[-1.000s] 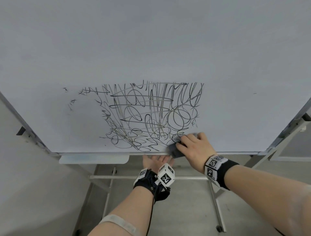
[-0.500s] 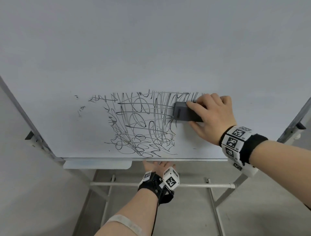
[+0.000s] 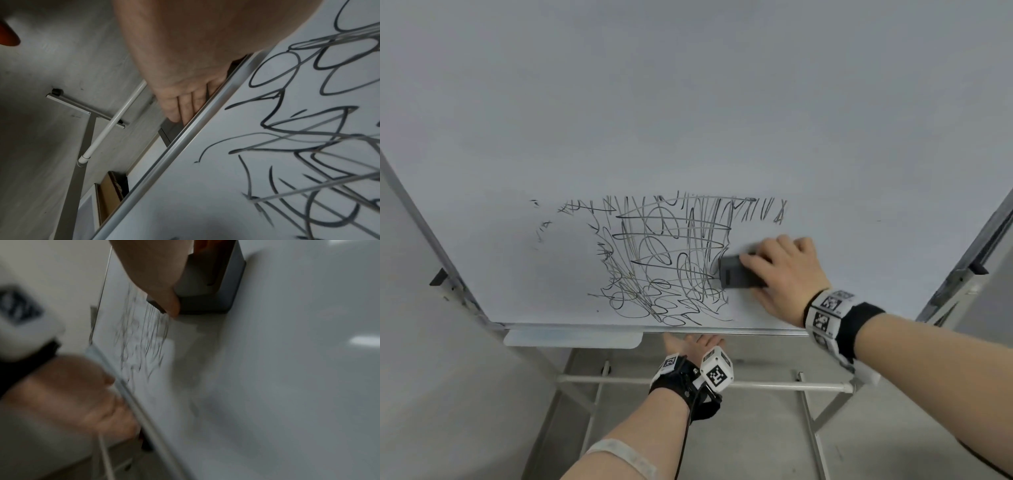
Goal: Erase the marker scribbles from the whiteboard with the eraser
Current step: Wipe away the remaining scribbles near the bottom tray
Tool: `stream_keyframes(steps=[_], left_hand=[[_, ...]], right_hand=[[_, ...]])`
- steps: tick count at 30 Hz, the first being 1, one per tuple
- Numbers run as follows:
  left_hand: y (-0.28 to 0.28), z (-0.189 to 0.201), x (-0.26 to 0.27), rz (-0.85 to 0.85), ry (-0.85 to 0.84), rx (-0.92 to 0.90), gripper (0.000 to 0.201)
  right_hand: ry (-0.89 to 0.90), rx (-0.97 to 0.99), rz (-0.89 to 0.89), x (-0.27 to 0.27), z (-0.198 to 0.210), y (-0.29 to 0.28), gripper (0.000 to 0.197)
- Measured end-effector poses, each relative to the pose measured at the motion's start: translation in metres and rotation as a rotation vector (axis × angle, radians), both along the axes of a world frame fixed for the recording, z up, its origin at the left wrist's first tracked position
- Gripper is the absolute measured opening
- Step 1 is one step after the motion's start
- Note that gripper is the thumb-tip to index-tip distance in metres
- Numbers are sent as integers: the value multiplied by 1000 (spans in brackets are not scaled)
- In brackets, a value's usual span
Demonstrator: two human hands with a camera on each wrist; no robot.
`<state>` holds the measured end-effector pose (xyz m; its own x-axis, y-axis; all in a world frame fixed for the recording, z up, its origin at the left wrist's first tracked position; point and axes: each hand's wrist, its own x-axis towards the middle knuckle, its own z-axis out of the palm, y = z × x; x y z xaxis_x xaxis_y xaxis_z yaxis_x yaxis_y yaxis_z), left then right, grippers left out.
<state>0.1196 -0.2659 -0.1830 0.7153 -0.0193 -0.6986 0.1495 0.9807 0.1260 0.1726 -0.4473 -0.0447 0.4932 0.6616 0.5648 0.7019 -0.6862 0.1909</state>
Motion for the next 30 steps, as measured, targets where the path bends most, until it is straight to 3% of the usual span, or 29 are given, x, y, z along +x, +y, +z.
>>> stream_keyframes(steps=[5, 8, 11, 18, 21, 24, 30], left_hand=[[0, 5, 4, -13, 20, 135, 97], [-3, 12, 2, -34, 56, 159, 91], [-2, 13, 3, -32, 61, 131, 89], [3, 4, 12, -9, 41, 76, 95], [2, -3, 11, -13, 62, 105, 92], [-3, -2, 8, -8, 51, 107, 93], [-4, 6, 16, 6, 74, 119, 88]], right_hand=[[-84, 189, -77, 25, 97, -2, 56], [-113, 201, -64, 28, 109, -2, 55], [-92, 195, -52, 24, 87, 2, 54], [75, -72, -10, 3, -42, -21, 53], [72, -88, -29, -1, -51, -39, 55], [23, -13, -50, 8, -20, -50, 58], [-59, 328, -185, 38, 82, -48, 57]])
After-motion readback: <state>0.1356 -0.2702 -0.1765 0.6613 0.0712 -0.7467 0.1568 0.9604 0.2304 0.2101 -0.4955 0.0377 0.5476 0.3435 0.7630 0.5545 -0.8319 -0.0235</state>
